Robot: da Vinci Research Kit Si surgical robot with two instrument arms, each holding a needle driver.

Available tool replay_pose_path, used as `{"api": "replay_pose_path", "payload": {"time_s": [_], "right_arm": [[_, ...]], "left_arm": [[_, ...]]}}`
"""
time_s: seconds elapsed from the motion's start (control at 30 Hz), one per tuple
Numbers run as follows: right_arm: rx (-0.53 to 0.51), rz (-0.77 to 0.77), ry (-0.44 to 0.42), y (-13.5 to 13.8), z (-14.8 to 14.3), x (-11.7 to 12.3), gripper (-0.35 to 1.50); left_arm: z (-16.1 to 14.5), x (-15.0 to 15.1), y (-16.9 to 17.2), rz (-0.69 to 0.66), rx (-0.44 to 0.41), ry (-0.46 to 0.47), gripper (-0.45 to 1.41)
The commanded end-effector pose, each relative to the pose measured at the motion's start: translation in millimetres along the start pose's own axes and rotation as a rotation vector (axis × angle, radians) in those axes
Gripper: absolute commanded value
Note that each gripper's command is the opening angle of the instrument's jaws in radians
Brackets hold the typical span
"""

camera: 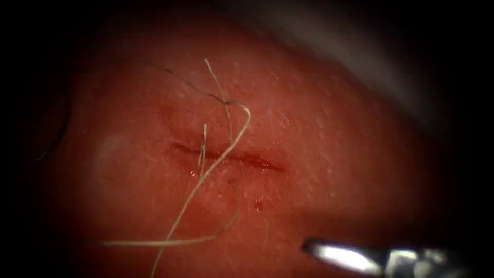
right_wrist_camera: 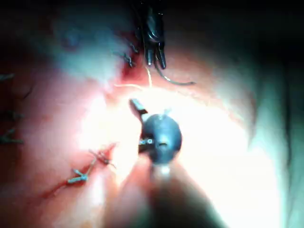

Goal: Wound Closure

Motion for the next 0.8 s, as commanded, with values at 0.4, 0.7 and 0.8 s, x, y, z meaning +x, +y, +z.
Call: {"api": "replay_pose_path", "payload": {"time_s": [0.4,0.7,0.8], "right_arm": [[-0.091,0.033,-0.064,5.0,-0.1,-2.2,1.31],[-0.148,0.087,-0.085,8.4,0.0,-3.0,1.06],[-0.165,0.164,-0.130,9.9,1.3,-3.9,1.04]], "left_arm": [[-9.7,8.9,-1.7,-0.072,0.133,0.060,0.76],[-11.1,15.2,-1.9,0.054,0.220,0.339,0.72],[-8.5,16.1,0.1,0.097,0.141,0.369,0.71]]}}
